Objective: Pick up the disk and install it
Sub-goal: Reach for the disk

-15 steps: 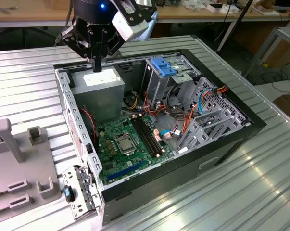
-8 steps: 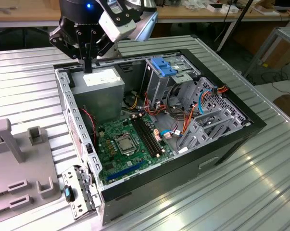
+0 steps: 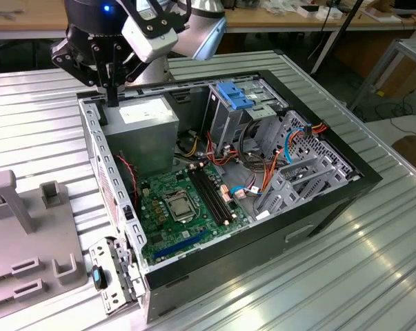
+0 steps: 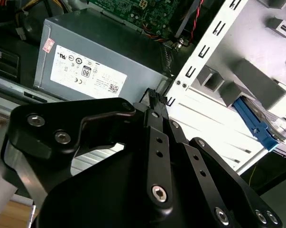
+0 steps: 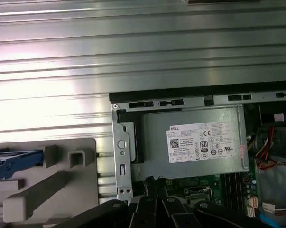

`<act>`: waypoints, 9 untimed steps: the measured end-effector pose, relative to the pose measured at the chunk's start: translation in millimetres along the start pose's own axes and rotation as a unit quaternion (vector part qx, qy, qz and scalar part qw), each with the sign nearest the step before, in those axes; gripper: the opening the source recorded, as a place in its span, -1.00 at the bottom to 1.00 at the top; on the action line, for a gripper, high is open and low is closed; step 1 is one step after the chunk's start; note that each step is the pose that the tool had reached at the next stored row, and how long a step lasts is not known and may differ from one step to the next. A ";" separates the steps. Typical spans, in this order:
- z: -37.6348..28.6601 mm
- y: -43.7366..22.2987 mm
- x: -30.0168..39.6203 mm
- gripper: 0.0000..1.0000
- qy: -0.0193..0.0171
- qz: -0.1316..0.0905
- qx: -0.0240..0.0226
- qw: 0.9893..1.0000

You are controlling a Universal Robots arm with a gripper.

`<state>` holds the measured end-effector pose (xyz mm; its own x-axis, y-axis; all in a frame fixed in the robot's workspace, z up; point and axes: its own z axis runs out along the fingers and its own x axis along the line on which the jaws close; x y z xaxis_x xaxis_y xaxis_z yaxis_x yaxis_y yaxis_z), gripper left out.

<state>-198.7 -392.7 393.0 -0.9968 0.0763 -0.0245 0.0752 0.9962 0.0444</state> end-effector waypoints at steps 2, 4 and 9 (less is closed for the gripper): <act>-0.1 -0.3 3.8 -0.79 0.000 0.000 0.000 1.000; -0.2 -0.6 8.3 -0.79 0.000 0.000 0.000 1.000; -0.7 -0.5 32.7 -0.79 0.000 0.000 0.000 1.000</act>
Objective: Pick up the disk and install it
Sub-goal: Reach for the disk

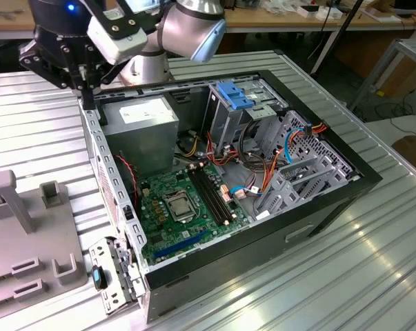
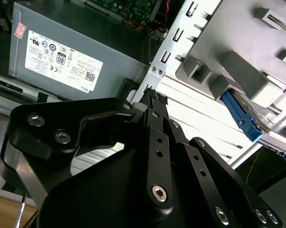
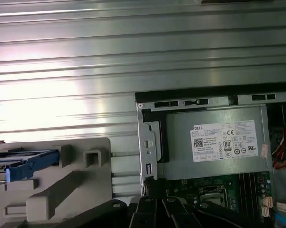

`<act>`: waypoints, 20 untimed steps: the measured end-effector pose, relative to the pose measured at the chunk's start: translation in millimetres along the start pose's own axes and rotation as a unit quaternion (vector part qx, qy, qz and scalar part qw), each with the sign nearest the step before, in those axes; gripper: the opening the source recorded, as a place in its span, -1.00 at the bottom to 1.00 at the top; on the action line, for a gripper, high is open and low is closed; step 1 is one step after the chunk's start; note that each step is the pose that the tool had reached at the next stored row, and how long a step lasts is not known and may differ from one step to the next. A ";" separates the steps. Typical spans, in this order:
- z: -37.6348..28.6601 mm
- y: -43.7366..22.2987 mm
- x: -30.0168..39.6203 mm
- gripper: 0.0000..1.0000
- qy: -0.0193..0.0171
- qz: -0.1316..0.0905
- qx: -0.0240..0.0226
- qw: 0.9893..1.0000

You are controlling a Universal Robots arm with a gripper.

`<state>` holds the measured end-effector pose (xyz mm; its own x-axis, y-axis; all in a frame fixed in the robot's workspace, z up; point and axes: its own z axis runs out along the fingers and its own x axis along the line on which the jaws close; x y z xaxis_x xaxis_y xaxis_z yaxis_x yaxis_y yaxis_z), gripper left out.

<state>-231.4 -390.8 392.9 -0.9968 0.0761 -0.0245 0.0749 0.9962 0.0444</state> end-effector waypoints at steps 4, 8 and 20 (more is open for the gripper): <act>-0.6 -0.1 26.8 -0.79 0.000 0.000 0.000 1.000; -0.9 0.0 43.1 -0.79 0.000 0.000 0.000 1.000; -1.8 -1.0 96.9 -0.79 0.000 0.000 0.000 1.000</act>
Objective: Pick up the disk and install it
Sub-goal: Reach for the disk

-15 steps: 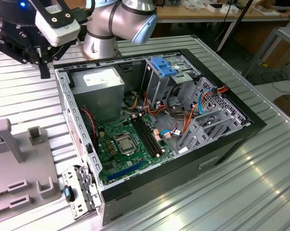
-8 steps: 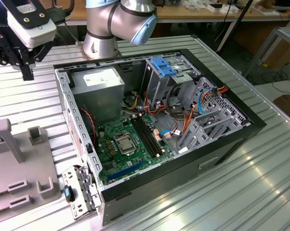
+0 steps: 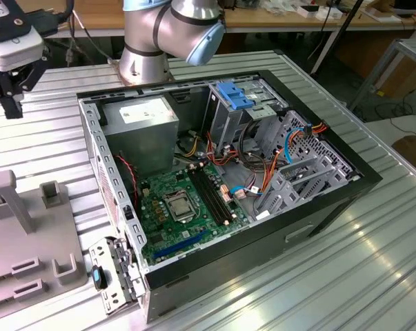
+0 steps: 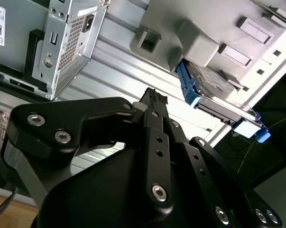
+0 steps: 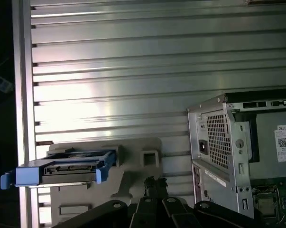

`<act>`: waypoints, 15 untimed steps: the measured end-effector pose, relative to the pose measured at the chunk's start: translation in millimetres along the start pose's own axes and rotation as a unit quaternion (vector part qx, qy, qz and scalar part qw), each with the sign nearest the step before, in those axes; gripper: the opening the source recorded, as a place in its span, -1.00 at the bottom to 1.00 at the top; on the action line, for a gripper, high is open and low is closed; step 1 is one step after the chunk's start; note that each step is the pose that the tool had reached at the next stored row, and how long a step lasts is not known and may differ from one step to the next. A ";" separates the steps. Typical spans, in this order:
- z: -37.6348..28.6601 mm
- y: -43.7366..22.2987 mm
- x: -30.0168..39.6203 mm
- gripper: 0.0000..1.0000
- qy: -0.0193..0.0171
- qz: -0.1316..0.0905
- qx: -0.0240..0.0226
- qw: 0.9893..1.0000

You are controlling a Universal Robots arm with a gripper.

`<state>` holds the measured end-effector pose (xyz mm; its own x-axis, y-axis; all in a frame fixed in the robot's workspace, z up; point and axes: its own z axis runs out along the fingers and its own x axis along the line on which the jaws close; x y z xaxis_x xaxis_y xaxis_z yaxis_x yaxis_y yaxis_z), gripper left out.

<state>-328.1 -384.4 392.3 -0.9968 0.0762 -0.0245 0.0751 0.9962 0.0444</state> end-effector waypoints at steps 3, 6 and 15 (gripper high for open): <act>-0.1 1.0 11.9 -0.79 0.000 0.000 0.000 1.000; -0.2 2.1 29.3 -0.79 0.000 0.000 0.000 1.000; -0.9 0.3 90.2 -0.79 0.000 0.000 0.002 1.000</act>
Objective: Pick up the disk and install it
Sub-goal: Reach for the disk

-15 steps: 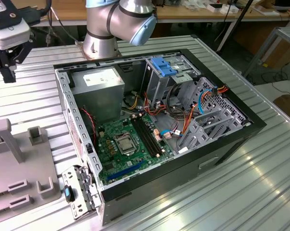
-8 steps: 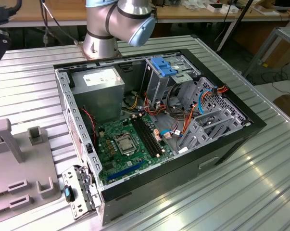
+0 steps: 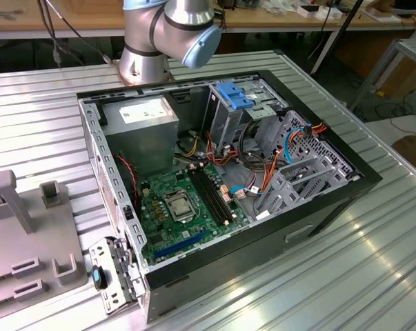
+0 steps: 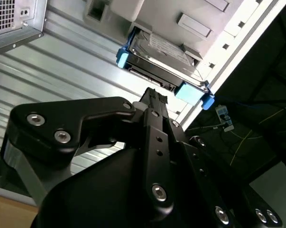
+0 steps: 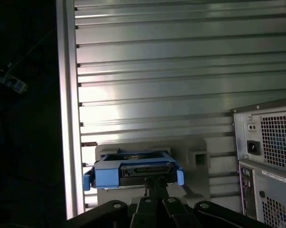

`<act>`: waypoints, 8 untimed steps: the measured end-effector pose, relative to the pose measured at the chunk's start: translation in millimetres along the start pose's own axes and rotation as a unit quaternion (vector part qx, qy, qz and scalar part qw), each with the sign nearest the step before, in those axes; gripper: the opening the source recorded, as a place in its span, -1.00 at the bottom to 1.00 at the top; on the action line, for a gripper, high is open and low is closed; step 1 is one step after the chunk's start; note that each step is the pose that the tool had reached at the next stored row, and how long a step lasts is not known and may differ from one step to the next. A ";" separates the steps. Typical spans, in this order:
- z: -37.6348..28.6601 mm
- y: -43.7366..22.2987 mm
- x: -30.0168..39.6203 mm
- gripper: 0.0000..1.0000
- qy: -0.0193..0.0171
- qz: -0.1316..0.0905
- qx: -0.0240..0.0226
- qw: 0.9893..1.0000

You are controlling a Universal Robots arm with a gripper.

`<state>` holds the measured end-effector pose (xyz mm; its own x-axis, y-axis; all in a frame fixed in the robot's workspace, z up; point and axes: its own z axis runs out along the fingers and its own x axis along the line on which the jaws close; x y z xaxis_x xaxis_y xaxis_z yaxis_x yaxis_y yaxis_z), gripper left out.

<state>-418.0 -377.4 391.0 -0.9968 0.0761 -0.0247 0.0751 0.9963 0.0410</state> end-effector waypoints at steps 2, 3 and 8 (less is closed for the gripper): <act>-0.2 -0.4 5.2 -0.79 0.000 0.000 0.007 1.000; -0.2 -0.5 6.7 -0.79 -0.001 0.000 0.010 1.000; 0.0 -1.3 17.1 -0.79 -0.001 -0.001 0.015 1.000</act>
<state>-435.2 -377.4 390.6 -0.9968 0.0748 -0.0270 0.0745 0.9972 0.0115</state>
